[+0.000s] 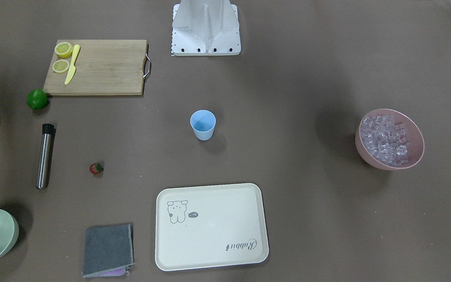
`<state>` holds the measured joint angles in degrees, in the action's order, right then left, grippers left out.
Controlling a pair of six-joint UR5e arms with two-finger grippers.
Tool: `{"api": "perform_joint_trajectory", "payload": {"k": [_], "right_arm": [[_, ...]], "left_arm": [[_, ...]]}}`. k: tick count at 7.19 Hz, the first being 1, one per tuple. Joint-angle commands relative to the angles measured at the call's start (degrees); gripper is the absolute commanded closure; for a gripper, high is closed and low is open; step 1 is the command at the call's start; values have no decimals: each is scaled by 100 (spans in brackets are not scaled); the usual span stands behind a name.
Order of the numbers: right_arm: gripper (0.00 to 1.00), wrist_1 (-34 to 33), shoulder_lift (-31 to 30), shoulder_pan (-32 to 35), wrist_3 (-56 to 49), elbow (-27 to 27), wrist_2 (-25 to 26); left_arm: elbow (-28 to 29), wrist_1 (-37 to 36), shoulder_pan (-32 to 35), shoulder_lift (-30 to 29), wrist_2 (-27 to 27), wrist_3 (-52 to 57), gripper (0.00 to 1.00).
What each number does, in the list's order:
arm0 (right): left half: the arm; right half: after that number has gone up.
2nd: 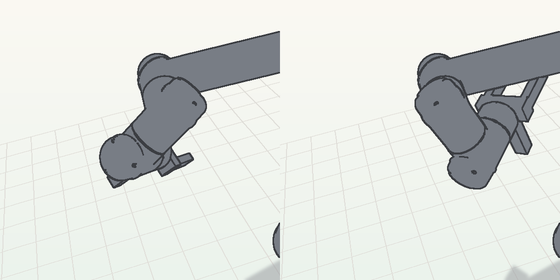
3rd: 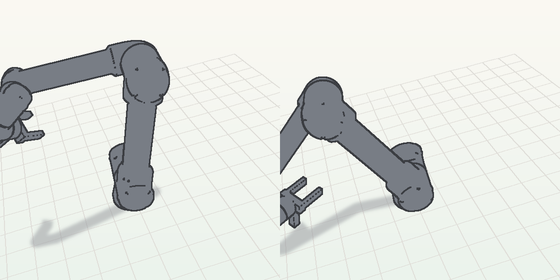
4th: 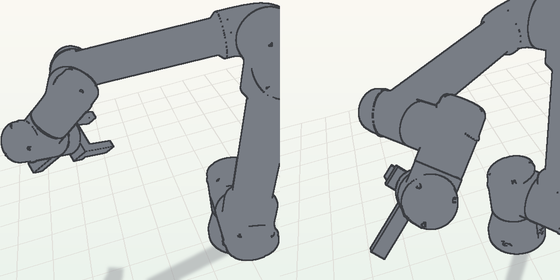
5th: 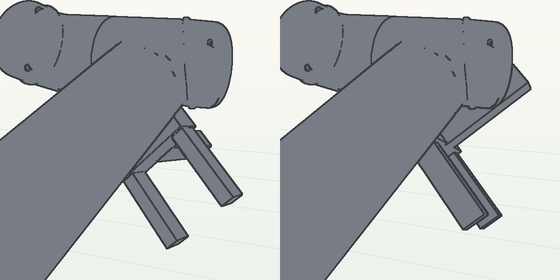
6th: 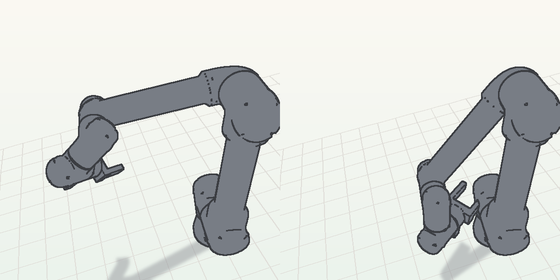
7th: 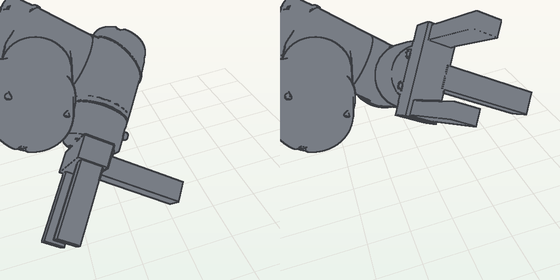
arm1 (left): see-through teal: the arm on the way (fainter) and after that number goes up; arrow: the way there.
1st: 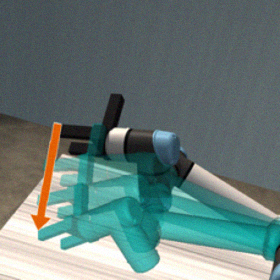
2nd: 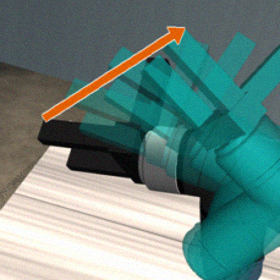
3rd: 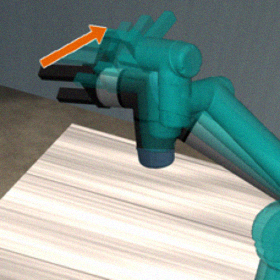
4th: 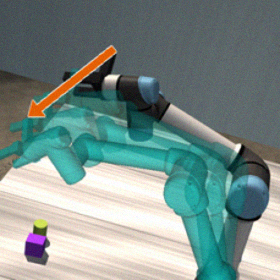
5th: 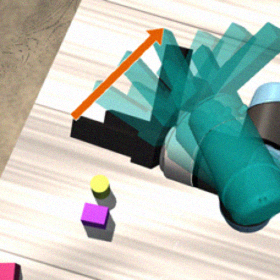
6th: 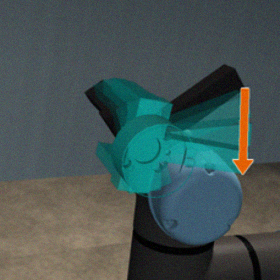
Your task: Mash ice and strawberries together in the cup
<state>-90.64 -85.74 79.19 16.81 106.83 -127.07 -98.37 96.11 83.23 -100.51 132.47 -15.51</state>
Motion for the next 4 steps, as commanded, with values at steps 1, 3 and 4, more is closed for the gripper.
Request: {"api": "perform_joint_trajectory", "payload": {"k": [1,3,4], "right_arm": [[0,3,-48,0,-2,-4,94],[0,3,-83,0,-2,5,261],[0,3,-92,0,-2,5,279]], "left_arm": [[37,912,-865,40,122,-1201,3],[369,1855,-1500,251,-158,-1656,3],[624,2181,-1738,243,-351,-1813,3]]}}
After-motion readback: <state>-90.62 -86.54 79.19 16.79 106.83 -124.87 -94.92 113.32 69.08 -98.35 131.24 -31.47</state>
